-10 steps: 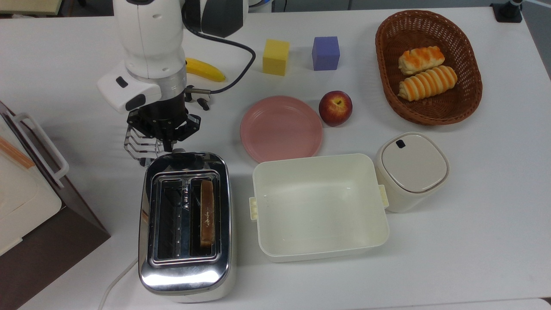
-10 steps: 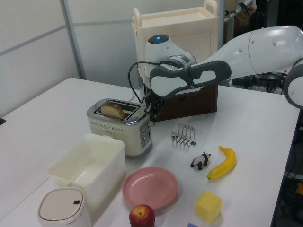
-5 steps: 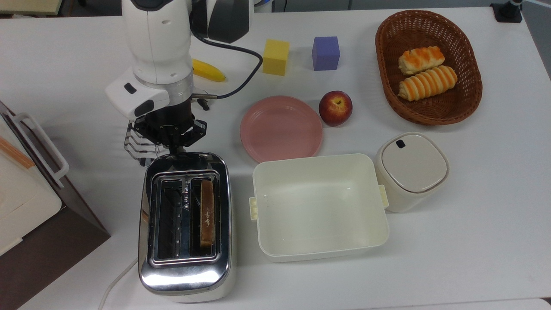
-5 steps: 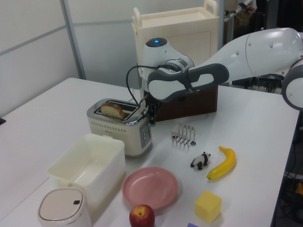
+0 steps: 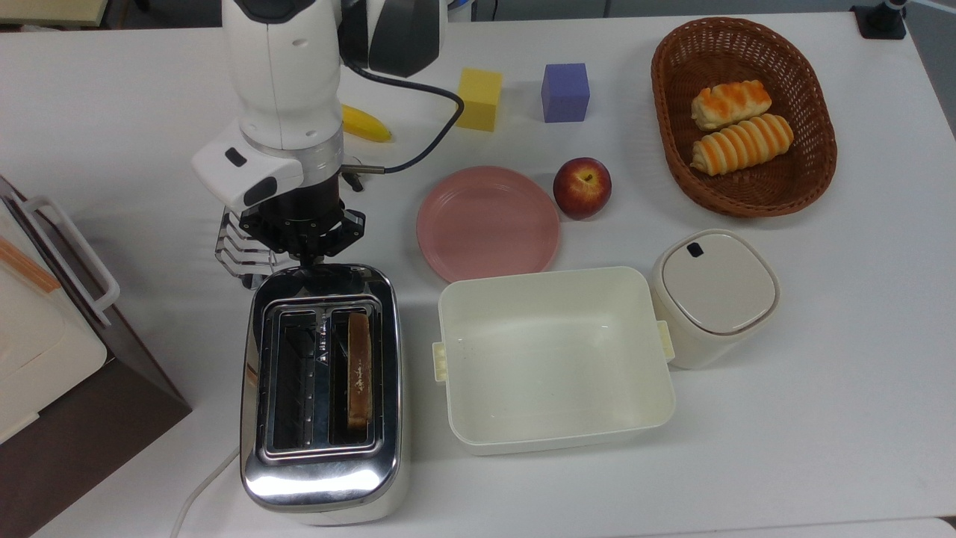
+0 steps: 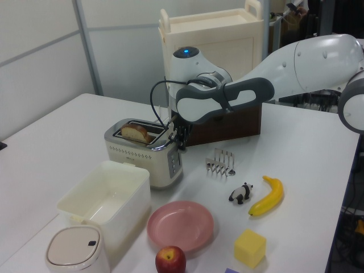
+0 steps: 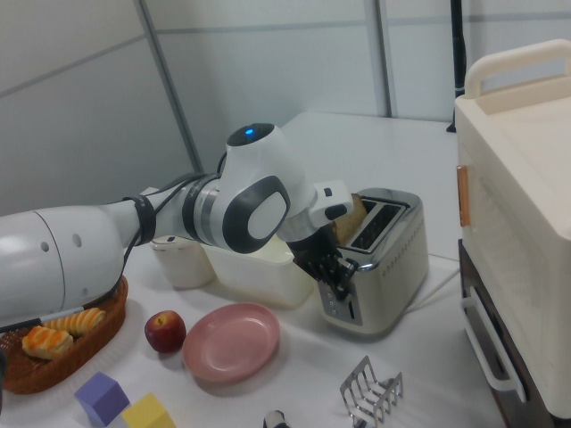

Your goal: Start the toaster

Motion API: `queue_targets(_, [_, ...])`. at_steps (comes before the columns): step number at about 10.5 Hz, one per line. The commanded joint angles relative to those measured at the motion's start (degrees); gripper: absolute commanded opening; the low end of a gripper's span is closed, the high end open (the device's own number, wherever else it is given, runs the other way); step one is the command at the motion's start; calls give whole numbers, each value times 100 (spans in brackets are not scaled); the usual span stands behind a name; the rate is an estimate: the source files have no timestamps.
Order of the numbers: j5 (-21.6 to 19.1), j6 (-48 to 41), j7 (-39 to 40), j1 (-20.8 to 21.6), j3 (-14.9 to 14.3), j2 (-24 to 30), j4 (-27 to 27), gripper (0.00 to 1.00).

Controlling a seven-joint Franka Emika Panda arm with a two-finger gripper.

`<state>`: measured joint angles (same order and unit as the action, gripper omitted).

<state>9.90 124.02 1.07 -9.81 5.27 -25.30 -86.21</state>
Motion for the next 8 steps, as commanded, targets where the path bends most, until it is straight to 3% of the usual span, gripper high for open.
queue_targets(1, [143,157,87,31,-26,-123,-72,0])
queue_targets(8, [266,438,52,14,-43,-502,-256,0])
